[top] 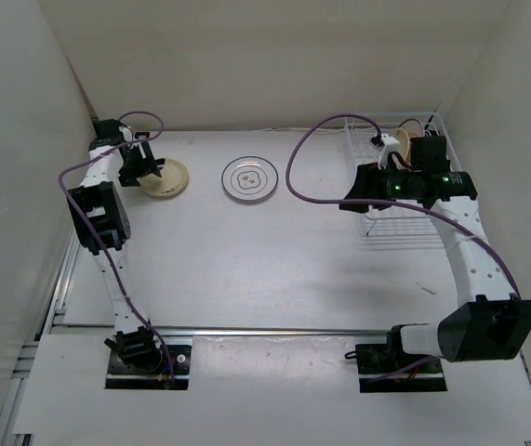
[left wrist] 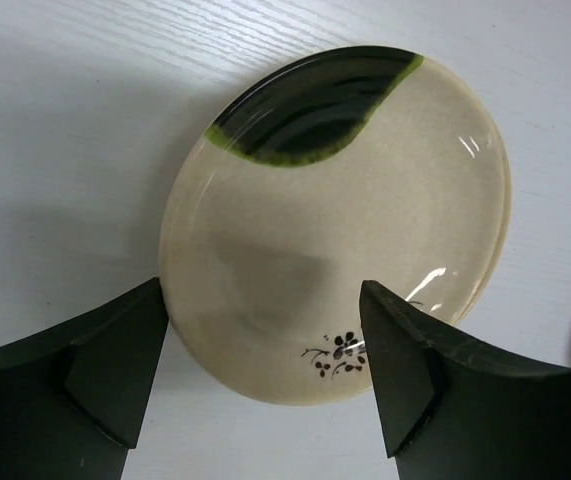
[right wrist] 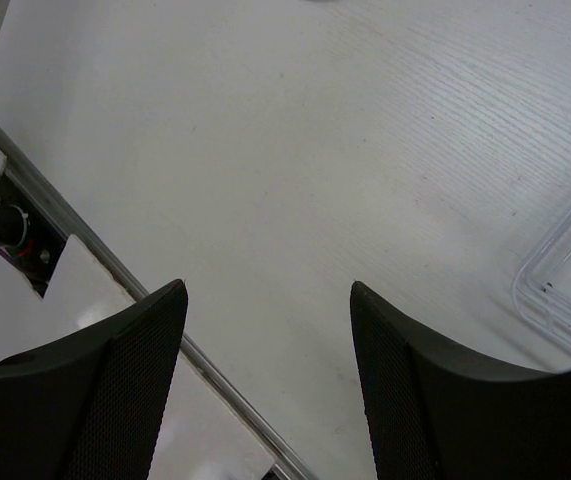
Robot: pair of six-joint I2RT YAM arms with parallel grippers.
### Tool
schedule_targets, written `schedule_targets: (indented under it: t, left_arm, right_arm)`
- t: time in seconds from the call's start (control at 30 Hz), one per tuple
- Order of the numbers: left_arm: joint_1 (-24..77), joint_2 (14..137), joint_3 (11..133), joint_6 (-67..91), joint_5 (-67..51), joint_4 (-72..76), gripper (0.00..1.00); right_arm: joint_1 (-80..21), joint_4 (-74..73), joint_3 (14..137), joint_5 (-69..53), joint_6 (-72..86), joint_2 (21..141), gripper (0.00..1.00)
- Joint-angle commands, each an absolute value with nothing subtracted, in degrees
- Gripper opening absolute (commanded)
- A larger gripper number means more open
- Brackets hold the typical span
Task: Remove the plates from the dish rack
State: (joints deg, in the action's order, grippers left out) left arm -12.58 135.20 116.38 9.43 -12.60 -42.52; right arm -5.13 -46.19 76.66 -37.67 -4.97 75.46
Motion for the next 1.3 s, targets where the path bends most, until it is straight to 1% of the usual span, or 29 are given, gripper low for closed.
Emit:
schedule_targets:
  t: [0.0, 0.1, 0.2, 0.23, 0.33, 0.37, 0.47, 0.5, 0.53, 0.57, 0.63, 0.7, 0.73, 0.77, 0.8, 0.83, 0.93, 1.07, 1.27]
  left_arm:
    - [-13.2, 127.7, 116.5, 8.7, -7.6, -43.0, 0.87]
    - [-12.7, 126.1, 115.2, 8.7, -6.1, -43.0, 0.87]
    - [-12.7, 124.1, 114.0, 8.7, -2.4, -43.0, 0.87]
    - [-12.7, 122.0, 113.5, 8.7, -1.9, -43.0, 0.87]
    - [-12.7, 117.4, 112.0, 8.1, -3.7, -43.0, 0.87]
    - [-12.7, 115.9, 111.1, 7.5, -4.6, -43.0, 0.87]
    - [-12.7, 109.1, 108.8, 5.5, -10.1, -43.0, 0.87]
    - [-12.7, 107.2, 107.4, 3.6, -13.2, -43.0, 0.87]
    - [-12.7, 105.4, 106.6, 2.9, -14.5, -43.0, 0.87]
    - [-12.7, 101.5, 105.6, 2.4, -15.5, -43.6, 0.87]
    - [-12.7, 97.4, 101.5, 1.6, -18.9, -43.6, 0.88]
    - [-12.1, 91.3, 96.4, 1.0, -22.3, -43.6, 0.88]
    - [-12.1, 89.4, 94.5, 1.0, -23.7, -43.6, 0.9]
    - [-12.1, 85.8, 92.7, 0.3, -25.2, -43.6, 0.97]
    - [-12.1, 84.0, 91.0, 0.3, -26.6, -43.6, 1.0]
    - [-12.1, 82.4, 87.6, -1.0, -29.6, -43.6, 1.0]
    - [-12.1, 77.6, 82.2, -1.6, -34.3, -43.6, 1.0]
    - [-12.1, 75.8, 78.2, -2.1, -37.5, -43.6, 1.0]
    - [-12.1, 77.1, 78.2, -2.1, -39.5, -43.6, 1.0]
  right_arm:
    - [-4.7, -44.7, 76.1, -40.3, -5.4, 74.5, 0.7]
    - [-4.0, -44.7, 76.1, -40.9, -5.4, 74.0, 0.7]
    - [-4.0, -44.0, 76.1, -38.4, -5.4, 74.0, 0.7]
    - [-4.0, -42.4, 77.2, -31.7, -4.1, 73.5, 0.7]
    - [-4.0, -40.0, 79.1, -21.7, -3.5, 74.8, 0.7]
    - [-4.0, -39.3, 79.7, -14.1, -4.0, 75.8, 0.7]
    - [-4.0, -37.1, 83.0, -5.1, -5.2, 78.6, 0.7]
    - [-3.4, -37.1, 83.9, -3.4, -5.8, 79.5, 0.72]
    - [-3.4, -36.5, 86.3, -1.9, -5.8, 80.4, 0.76]
    - [-2.9, -36.5, 87.5, -1.9, -6.4, 82.4, 0.83]
    - [-2.0, -36.5, 91.6, -1.4, -6.4, 84.6, 0.93]
    - [-0.3, -36.5, 94.5, -2.1, -6.4, 88.2, 0.93]
    - [-0.3, -36.5, 96.0, -2.1, -6.4, 89.6, 0.93]
    - [0.5, -36.5, 98.8, -2.8, -6.4, 92.3, 0.94]
    - [1.2, -36.5, 100.3, -2.8, -7.2, 93.8, 0.94]
    - [1.2, -36.5, 101.7, -2.8, -7.2, 96.6, 0.96]
    - [2.8, -37.2, 107.7, -5.1, -8.3, 102.3, 0.96]
    - [3.3, -37.2, 112.2, -3.1, -11.5, 107.9, 0.96]
    - [3.3, -36.7, 116.9, -0.4, -13.7, 114.9, 0.96]
